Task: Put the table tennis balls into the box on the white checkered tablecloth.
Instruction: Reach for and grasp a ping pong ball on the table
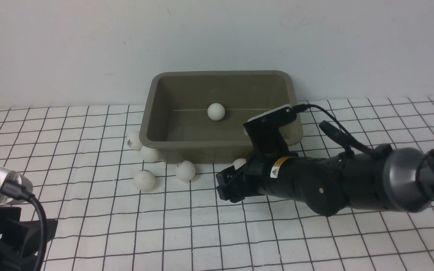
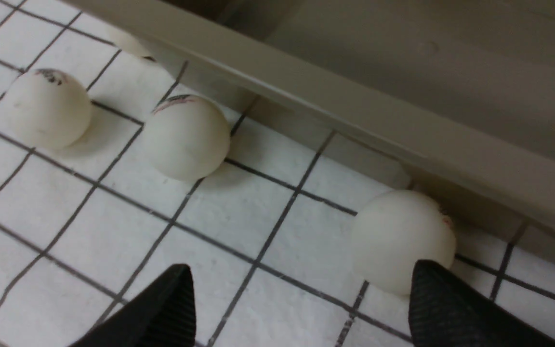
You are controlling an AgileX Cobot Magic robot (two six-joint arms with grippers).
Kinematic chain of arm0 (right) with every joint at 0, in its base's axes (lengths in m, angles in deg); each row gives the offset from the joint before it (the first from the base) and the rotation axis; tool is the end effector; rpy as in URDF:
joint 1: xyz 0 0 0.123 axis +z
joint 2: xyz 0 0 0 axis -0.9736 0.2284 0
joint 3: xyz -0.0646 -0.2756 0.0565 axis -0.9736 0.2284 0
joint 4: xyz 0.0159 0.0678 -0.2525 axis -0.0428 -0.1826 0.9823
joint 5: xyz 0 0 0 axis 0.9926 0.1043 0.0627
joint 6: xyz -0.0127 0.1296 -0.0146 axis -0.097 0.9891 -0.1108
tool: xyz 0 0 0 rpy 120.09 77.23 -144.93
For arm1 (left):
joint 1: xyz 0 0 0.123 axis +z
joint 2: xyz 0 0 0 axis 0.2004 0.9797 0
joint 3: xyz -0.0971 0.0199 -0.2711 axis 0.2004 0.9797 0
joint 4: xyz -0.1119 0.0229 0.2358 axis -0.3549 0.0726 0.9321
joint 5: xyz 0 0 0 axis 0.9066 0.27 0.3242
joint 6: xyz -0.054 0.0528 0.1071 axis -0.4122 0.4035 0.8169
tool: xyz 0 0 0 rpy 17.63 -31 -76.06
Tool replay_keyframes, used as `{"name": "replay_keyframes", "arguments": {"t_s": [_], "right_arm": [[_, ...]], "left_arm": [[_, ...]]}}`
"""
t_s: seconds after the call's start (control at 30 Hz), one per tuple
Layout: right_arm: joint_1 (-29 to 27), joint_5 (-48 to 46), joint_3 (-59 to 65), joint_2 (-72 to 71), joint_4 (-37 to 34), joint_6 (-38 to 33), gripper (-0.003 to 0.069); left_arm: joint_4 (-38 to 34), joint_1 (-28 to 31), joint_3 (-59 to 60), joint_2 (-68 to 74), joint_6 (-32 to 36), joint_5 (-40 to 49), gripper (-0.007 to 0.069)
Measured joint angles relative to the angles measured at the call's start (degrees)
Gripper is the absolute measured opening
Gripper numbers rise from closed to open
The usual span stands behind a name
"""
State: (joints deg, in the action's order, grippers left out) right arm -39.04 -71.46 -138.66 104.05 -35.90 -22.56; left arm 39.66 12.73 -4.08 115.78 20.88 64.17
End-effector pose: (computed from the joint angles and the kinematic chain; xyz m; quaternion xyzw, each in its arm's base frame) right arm 0.3332 0.2565 0.1267 -0.2293 0.8868 0.1536 0.3706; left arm 0.1550 -0.0334 0.2654 0.1320 0.8953 -0.0864 0.4166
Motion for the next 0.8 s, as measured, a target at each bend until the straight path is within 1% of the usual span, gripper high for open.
{"name": "replay_keyframes", "arguments": {"t_s": [0.2, 0.5, 0.8], "right_arm": [[-1.5, 1.5, -0.1, 1.6, -1.0, 0.4, 0.0538], [-1.6, 3.0, -0.2, 3.9, -1.2, 0.8, 0.0538], [-1.6, 6.7, -0.2, 5.3, -1.7, 1.7, 0.0538]], "left_arm": [[0.0, 0.0, 0.0, 0.0, 0.0, 0.1, 0.0395], [0.0, 0.0, 0.0, 0.0, 0.0, 0.7, 0.0395], [0.0, 0.0, 0.0, 0.0, 0.0, 1.0, 0.0395]]}}
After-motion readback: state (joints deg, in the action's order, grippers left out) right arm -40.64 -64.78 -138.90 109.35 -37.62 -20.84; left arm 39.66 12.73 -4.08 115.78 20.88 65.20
